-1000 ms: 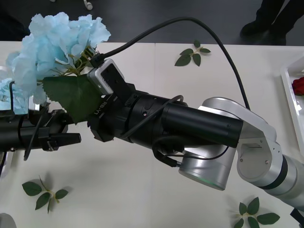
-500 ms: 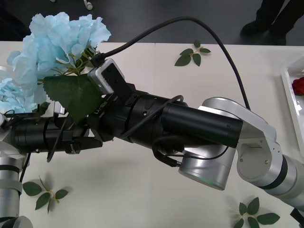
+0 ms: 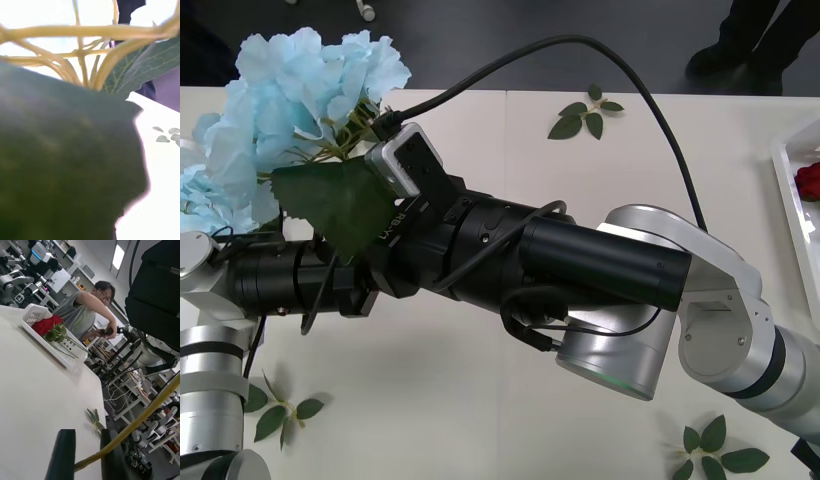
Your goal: Put the red flowers into the right box and the blue flowers into the left box
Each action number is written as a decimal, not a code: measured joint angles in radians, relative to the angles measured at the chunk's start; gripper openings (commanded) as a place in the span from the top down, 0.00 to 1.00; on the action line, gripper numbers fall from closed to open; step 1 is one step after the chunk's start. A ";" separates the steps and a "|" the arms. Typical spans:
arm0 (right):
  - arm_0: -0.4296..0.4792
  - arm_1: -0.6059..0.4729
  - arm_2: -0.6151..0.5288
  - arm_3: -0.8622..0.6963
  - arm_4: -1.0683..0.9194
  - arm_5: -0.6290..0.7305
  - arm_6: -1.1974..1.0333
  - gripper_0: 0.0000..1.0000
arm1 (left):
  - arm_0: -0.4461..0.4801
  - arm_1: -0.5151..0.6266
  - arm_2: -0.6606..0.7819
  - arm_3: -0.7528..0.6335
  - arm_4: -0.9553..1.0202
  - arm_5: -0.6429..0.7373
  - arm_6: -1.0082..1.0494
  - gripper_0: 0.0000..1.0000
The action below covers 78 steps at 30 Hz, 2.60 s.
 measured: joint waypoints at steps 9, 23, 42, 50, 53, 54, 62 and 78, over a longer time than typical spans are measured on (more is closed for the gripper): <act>0.000 0.000 0.000 0.004 0.000 0.000 0.000 0.94 | 0.000 0.000 -0.013 0.000 0.002 0.000 0.000 1.00; 0.000 0.000 0.000 0.004 0.000 0.000 0.000 0.00 | 0.000 0.000 -0.013 0.000 0.035 0.000 0.000 1.00; 0.034 0.000 -0.002 0.007 0.000 -0.014 0.000 0.00 | 0.070 0.209 0.013 -0.061 0.252 -0.060 0.000 1.00; 0.045 -0.001 -0.078 -0.033 -0.074 0.141 0.000 0.00 | 0.285 0.280 0.069 -0.306 0.312 -0.225 0.000 1.00; 0.045 -0.002 -0.169 -0.097 -0.161 0.286 0.000 0.00 | 0.357 0.295 0.122 -0.390 0.312 -0.277 0.000 1.00; 0.045 -0.002 -0.200 -0.117 -0.191 0.316 0.000 0.00 | 0.376 0.301 0.137 -0.410 0.312 -0.290 0.000 1.00; 0.078 0.017 -0.470 -0.198 -0.437 0.582 0.201 0.00 | 0.513 0.333 0.239 -0.521 0.296 -0.368 0.265 1.00; 0.231 0.045 -0.885 -0.083 -0.924 0.766 0.817 0.00 | 0.781 0.357 0.423 -0.609 0.278 -0.588 0.647 1.00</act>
